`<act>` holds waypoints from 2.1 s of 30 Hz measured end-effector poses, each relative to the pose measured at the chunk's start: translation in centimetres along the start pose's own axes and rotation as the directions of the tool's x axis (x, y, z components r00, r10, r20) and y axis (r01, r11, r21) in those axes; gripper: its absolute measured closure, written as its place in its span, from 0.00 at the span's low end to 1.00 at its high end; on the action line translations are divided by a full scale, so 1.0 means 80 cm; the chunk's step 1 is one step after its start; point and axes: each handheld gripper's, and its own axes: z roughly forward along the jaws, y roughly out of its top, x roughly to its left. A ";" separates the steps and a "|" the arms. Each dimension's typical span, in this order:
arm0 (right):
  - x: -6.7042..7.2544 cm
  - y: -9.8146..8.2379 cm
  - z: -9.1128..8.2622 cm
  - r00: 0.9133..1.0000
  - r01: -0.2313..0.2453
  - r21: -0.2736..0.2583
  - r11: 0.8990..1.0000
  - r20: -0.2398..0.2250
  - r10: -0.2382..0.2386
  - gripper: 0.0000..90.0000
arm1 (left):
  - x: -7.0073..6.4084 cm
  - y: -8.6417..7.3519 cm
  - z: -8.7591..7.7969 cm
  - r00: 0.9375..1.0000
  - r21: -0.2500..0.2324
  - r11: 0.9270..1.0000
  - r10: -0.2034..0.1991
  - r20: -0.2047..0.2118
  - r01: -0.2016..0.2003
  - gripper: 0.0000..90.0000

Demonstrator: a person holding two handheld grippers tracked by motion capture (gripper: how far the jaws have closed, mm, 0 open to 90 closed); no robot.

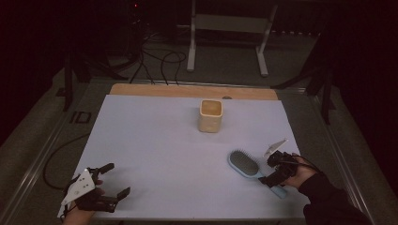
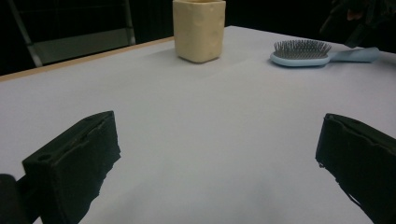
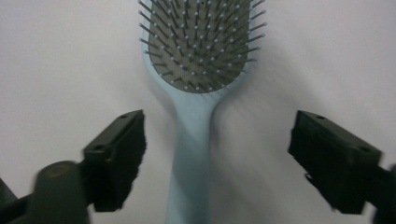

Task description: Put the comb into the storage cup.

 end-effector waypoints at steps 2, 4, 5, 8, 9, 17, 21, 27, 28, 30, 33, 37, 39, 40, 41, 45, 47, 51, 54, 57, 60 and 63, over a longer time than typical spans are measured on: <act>0.000 0.001 0.003 1.000 0.001 0.018 1.000 -0.001 -0.001 0.19 | 0.000 0.000 0.000 1.000 -0.001 1.000 0.001 0.000 -0.001 0.00; -0.002 0.002 0.009 0.999 -0.016 0.065 0.998 -0.035 0.018 0.17 | 0.000 0.000 0.000 1.000 0.001 1.000 0.000 0.001 0.000 0.00; -0.002 0.002 0.009 0.999 -0.016 0.065 0.998 -0.035 0.018 0.17 | 0.000 0.000 0.000 1.000 0.001 1.000 0.000 0.001 0.000 0.00; 0.000 0.003 0.013 0.999 -0.011 0.066 0.998 -0.039 0.013 0.16 | 0.000 0.000 0.000 1.000 0.002 1.000 0.000 0.002 0.000 0.00; 0.003 0.004 0.014 0.999 -0.006 0.061 0.998 -0.038 0.009 0.15 | 0.000 0.000 0.000 1.000 0.001 1.000 0.000 0.002 0.000 0.00; 0.008 0.010 0.023 0.998 0.004 0.094 0.996 -0.064 0.002 0.25 | 0.000 0.000 0.000 1.000 0.001 1.000 0.000 0.003 0.000 0.00; 0.009 0.014 0.027 0.999 0.021 0.120 0.993 -0.047 -0.015 0.38 | 0.000 0.000 0.000 1.000 0.002 1.000 0.000 0.003 0.000 0.00; 0.008 0.020 0.032 0.999 -0.022 0.143 0.989 -0.029 0.027 0.56 | 0.000 0.000 0.000 1.000 0.000 1.000 -0.001 0.003 0.001 0.00; 0.007 0.020 0.033 0.999 -0.019 0.152 0.988 -0.026 0.024 0.57 | 0.000 0.000 0.000 1.000 -0.001 1.000 -0.002 0.004 0.002 0.00; 0.009 0.021 0.034 0.999 -0.026 0.156 0.987 -0.022 0.030 0.58 | 0.000 0.000 0.000 1.000 -0.001 1.000 -0.001 0.003 0.001 0.00; 0.011 0.022 0.036 0.999 -0.017 0.169 0.985 -0.028 0.022 0.63 | 0.001 0.000 0.000 1.000 0.000 1.000 -0.001 0.003 0.001 0.00; 0.014 0.024 0.039 1.000 -0.009 0.187 0.982 -0.017 0.012 0.69 | 0.000 0.000 0.000 1.000 0.000 1.000 -0.001 0.004 0.001 0.00; 0.015 0.025 0.040 1.000 -0.015 0.198 0.980 -0.016 0.019 0.70 | 0.000 0.000 0.000 1.000 0.000 1.000 -0.001 0.004 0.001 0.00; 0.015 0.025 0.040 1.000 -0.009 0.200 0.980 -0.013 0.012 0.71 | 0.000 0.000 0.000 1.000 0.000 1.000 -0.002 0.005 0.002 0.00; 0.017 0.026 0.040 1.000 -0.008 0.212 0.977 -0.009 0.011 0.72 | 0.000 -0.001 0.000 1.000 0.002 1.000 -0.001 0.004 0.001 0.00; 0.021 0.028 0.042 1.000 0.008 0.224 0.975 0.004 -0.010 0.76 | 0.000 -0.001 0.000 1.000 0.002 1.000 0.000 0.006 0.000 0.00; 0.023 0.029 0.043 1.000 -0.013 0.233 0.972 0.014 0.010 0.77 | 0.000 -0.001 0.000 1.000 0.002 1.000 0.000 0.006 0.000 0.00; 0.027 0.029 0.042 0.999 -0.012 0.231 0.973 0.033 0.004 0.78 | 0.000 -0.001 0.000 1.000 0.003 1.000 0.000 0.006 0.000 0.00; 0.028 0.028 0.041 0.999 -0.024 0.221 0.975 0.039 0.015 0.78 | 0.000 -0.001 0.001 1.000 0.003 1.000 0.001 0.006 -0.001 0.00; 0.026 0.026 0.040 0.999 -0.039 0.208 0.977 0.033 0.033 0.78 | 0.000 -0.001 0.001 1.000 0.005 1.000 0.000 0.005 0.000 0.00; 0.024 0.025 0.039 0.999 -0.042 0.191 0.981 0.030 0.037 0.78 | 0.000 -0.001 0.001 1.000 0.005 1.000 0.000 0.004 0.000 0.00; 0.022 0.027 0.035 0.999 -0.043 0.164 0.986 0.024 0.040 0.78 | 0.001 -0.001 0.000 1.000 0.005 1.000 0.000 0.004 0.000 0.00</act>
